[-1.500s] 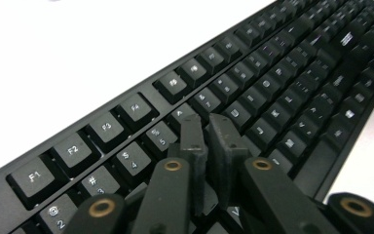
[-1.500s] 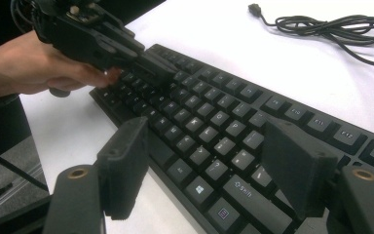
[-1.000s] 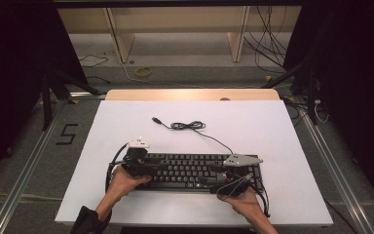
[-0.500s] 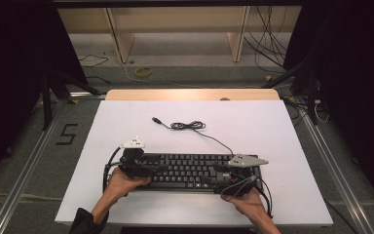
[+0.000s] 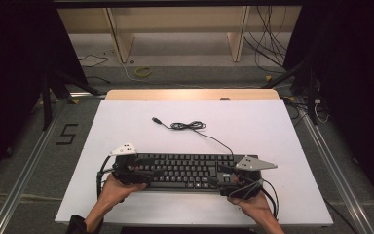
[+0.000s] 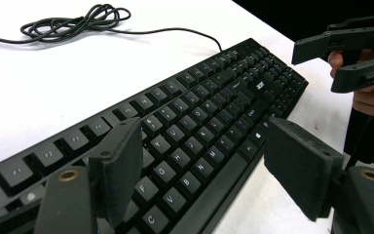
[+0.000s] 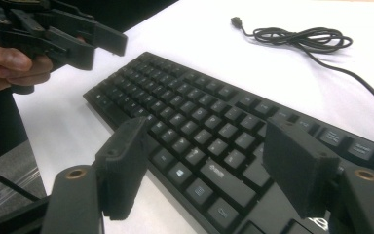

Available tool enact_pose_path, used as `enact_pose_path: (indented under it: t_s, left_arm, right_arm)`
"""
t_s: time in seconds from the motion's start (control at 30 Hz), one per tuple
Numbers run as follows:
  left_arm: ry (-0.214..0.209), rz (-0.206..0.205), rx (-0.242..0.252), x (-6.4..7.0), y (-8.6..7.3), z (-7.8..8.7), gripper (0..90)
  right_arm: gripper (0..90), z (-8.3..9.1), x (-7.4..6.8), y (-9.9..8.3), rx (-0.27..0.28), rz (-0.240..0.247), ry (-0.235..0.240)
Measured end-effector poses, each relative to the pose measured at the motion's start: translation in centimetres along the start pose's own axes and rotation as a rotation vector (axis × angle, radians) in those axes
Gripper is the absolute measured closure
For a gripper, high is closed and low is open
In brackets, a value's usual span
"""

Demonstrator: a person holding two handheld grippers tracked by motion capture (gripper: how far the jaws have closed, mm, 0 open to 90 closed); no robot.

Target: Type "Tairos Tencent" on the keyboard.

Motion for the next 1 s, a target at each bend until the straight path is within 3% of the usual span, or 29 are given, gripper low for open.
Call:
enact_pose_path:
  t_s: [0.37,1.0]
  left_arm:
    - [-0.003,0.000,0.025,0.6,-1.2,1.4,28.6]
    - [-0.002,-0.004,0.017,1.3,-2.7,2.3,26.5]
  right_arm:
    - [33.7,2.1,0.7,-0.9,0.012,0.016,-0.032]
    - [32.0,4.3,1.5,-2.0,0.043,-0.016,-0.068]
Point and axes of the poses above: each handheld gripper's, and its own axes: z roughly backward along the jaws, y roughly out of its top, x roughly to its right, the point moved 6 cm from there along -z, roughly forward along the jaws, and after that the axes turned 10 degrees about x, right-handed, at the moved point
